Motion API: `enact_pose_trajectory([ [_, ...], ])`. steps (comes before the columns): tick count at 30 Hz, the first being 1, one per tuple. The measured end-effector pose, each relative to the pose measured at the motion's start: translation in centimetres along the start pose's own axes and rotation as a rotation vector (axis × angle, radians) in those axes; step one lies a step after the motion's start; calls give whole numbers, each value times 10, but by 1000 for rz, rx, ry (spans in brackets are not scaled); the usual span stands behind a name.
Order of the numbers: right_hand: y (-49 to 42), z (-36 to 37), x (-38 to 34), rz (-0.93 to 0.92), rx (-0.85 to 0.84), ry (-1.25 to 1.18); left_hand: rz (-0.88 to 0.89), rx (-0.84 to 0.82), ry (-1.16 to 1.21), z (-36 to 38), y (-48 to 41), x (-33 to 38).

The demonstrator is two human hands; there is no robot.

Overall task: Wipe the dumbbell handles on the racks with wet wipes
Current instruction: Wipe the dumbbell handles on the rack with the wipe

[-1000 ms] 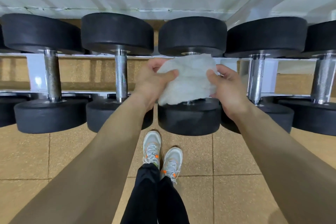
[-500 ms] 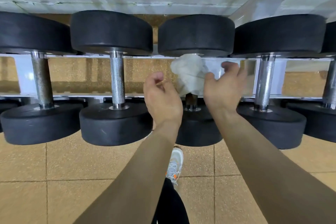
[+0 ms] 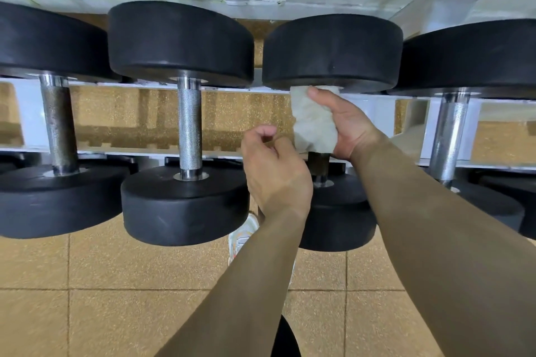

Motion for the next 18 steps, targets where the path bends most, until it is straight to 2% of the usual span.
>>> enact_pose_trajectory([
  [4, 17, -4, 9, -30, 79, 228, 4, 0, -3, -1, 0, 2],
  [8, 32, -18, 29, -3, 339, 645, -4, 5, -11, -2, 1, 4],
  [10, 29, -22, 31, 24, 427, 615, 13, -4, -5, -1, 1, 5],
  [12, 24, -20, 18, -5, 476, 463, 39, -16, -14, 1, 0, 7],
  [13, 20, -18, 6, -53, 462, 385, 43, -22, -19, 1, 1, 7],
  [15, 8, -9, -13, -112, 306, 227, 34, -34, -16, 2, 1, 6],
  [18, -5, 0, 0, 27, -20, 40, 25, -45, -28, 4, 1, 4],
])
Point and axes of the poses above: each hand's wrist, its own y-axis away from the middle knuckle, its own z-axis out of the palm, x = y × z, the point moved 9 cm from there along -y, towards the middle knuckle, and after that the axes turned 8 degrees about z, right-handed, at the moved point
